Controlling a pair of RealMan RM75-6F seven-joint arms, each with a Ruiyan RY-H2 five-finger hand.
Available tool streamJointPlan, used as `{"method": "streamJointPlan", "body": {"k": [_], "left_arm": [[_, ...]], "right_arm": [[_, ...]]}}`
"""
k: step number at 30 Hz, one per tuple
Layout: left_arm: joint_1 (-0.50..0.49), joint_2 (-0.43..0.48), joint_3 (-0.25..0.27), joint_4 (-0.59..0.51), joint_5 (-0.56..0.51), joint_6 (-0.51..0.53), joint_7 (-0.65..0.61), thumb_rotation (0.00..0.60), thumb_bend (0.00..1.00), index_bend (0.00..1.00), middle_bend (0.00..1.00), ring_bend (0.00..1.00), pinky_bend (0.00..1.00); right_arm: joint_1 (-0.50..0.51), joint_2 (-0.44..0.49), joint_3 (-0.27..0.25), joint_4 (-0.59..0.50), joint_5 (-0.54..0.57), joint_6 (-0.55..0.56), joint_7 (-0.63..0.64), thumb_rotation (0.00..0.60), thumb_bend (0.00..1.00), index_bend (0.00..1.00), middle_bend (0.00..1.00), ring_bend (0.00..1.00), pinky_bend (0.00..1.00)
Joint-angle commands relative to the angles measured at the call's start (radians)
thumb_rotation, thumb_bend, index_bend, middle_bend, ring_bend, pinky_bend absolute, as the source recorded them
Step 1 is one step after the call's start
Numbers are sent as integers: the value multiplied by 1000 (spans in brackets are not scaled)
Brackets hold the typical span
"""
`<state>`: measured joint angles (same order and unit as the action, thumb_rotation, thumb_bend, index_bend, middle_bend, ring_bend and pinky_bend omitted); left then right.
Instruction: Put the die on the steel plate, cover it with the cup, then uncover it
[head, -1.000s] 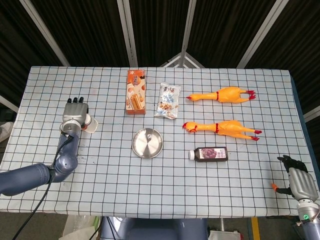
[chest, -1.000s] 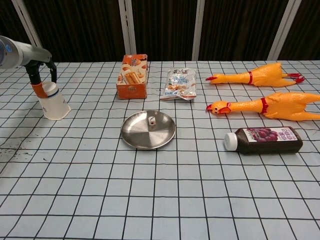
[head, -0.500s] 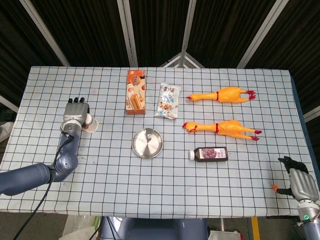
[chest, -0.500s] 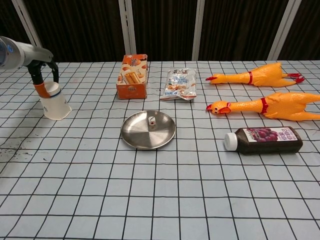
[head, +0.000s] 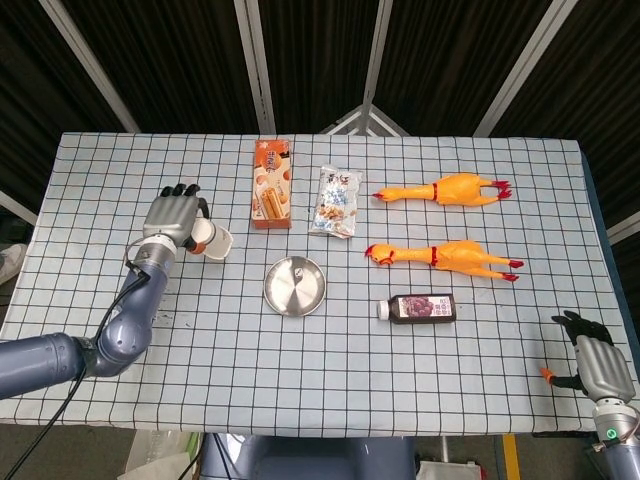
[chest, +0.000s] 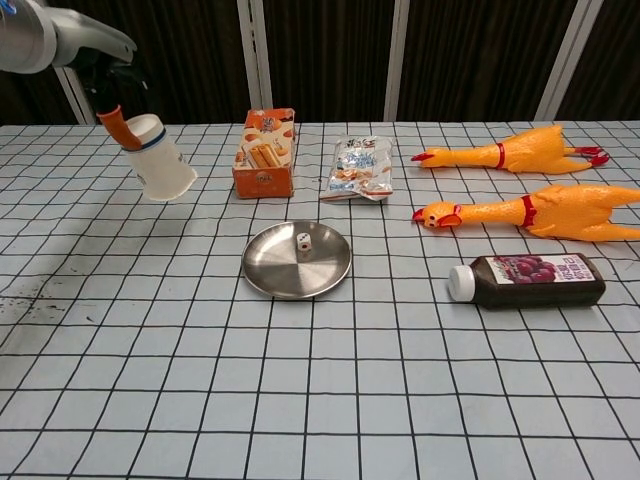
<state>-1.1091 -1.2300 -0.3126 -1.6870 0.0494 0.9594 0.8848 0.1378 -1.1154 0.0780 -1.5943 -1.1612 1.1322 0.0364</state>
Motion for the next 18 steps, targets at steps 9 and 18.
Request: {"method": "streamJointPlan", "body": {"k": [9, 18], "left_arm": [[-99, -7, -63, -199, -64, 123, -24, 600, 439, 436, 61, 0, 0], [-166, -209, -5, -53, -55, 123, -15, 600, 439, 436, 63, 0, 0]], "right_arm": [[-10, 22, -1, -15, -24, 14, 40, 600, 231, 196, 100, 105, 0], [-17, 32, 0, -13, -27, 20, 61, 600, 232, 196, 100, 105, 0]]}}
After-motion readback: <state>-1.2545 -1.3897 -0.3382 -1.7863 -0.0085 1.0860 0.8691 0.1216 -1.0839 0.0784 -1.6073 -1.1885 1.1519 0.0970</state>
